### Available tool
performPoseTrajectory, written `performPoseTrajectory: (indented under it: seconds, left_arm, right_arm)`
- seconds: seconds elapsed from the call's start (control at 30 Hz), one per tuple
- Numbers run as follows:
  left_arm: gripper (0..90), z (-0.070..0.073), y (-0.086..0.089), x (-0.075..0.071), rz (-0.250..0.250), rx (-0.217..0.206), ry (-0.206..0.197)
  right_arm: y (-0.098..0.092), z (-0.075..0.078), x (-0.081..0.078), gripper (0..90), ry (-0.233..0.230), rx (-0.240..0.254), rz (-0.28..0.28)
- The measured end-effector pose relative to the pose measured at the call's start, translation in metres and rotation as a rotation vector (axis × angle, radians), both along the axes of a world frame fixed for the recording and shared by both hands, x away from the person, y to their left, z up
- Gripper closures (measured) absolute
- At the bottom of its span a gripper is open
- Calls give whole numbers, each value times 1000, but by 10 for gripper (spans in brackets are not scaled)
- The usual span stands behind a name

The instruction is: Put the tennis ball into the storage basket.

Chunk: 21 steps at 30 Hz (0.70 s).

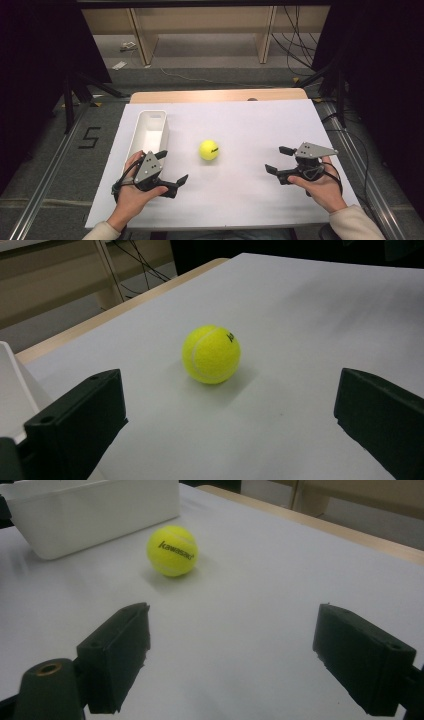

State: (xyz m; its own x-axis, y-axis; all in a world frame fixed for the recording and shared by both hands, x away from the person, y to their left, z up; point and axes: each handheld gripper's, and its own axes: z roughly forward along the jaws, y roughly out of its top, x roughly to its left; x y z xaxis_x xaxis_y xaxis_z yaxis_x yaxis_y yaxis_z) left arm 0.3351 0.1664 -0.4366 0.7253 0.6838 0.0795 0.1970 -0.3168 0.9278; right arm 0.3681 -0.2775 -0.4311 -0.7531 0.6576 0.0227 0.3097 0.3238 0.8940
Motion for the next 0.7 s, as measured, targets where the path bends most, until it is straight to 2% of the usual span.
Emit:
performPoseTrajectory:
  seconds: [0.27, 0.7]
  left_arm:
    - [0, 0, 0, 0, 1, -3, 0]
    - [0, 0, -2, 0, -8, 6, -1]
  right_arm:
    - [2, 0, 2, 159, 1, 9, 1]
    - [27, 2, 14, 161, -5, 30, 27]
